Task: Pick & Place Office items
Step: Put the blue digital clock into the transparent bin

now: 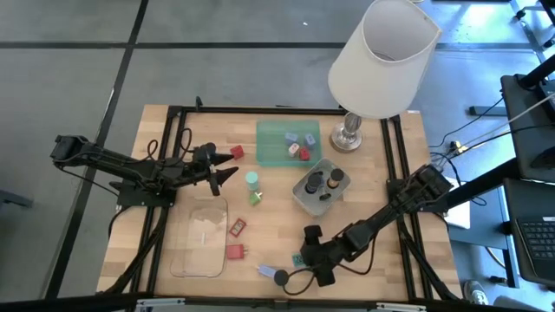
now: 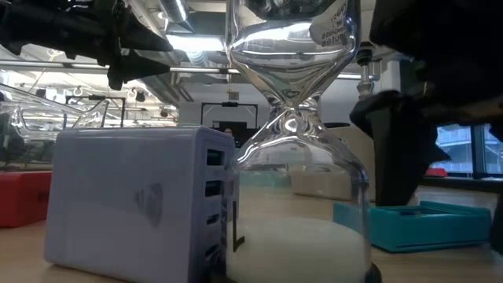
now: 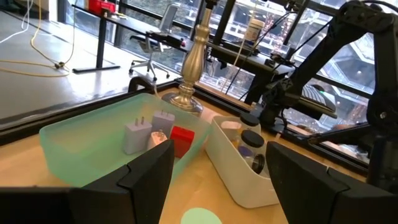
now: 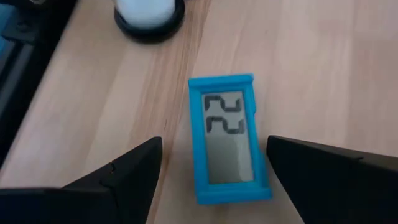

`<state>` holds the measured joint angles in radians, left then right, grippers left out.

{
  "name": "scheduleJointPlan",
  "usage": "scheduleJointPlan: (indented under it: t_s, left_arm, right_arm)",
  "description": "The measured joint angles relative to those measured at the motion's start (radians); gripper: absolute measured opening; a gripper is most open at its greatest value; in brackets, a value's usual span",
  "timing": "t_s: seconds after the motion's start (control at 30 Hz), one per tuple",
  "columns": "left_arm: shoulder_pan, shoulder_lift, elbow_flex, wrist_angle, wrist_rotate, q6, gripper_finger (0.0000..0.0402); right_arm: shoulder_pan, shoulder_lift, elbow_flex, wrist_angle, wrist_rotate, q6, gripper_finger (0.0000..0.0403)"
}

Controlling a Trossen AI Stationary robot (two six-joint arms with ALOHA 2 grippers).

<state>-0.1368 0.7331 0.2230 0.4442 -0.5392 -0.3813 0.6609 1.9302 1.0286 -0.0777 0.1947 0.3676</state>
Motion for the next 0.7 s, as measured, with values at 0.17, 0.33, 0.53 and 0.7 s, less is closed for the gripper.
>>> scheduleJointPlan:
  t_s: [0.17, 0.33, 0.53, 0.7]
  left_arm:
    - [0.000, 0.000, 0.000, 0.000, 0.000, 0.000, 0.0251]
    - [0.000, 0.000, 0.000, 0.000, -0.022, 0.000, 0.0251]
    - [0.000, 0.000, 0.000, 0.008, -0.076, 0.001, 0.0251]
    - [0.000, 0.000, 0.000, 0.009, -0.086, -0.008, 0.0251]
  right_arm:
    - [0.000, 0.009, 0.001, 0.006, 0.004, 0.040, 0.0289]
    - [0.004, 0.010, 0.001, 0.002, 0.020, 0.044, 0.0251]
    - [0.003, 0.010, 0.001, -0.008, 0.027, 0.082, 0.0164]
    - [0.004, 0.001, 0.002, -0.036, 0.072, 0.143, 0.0152]
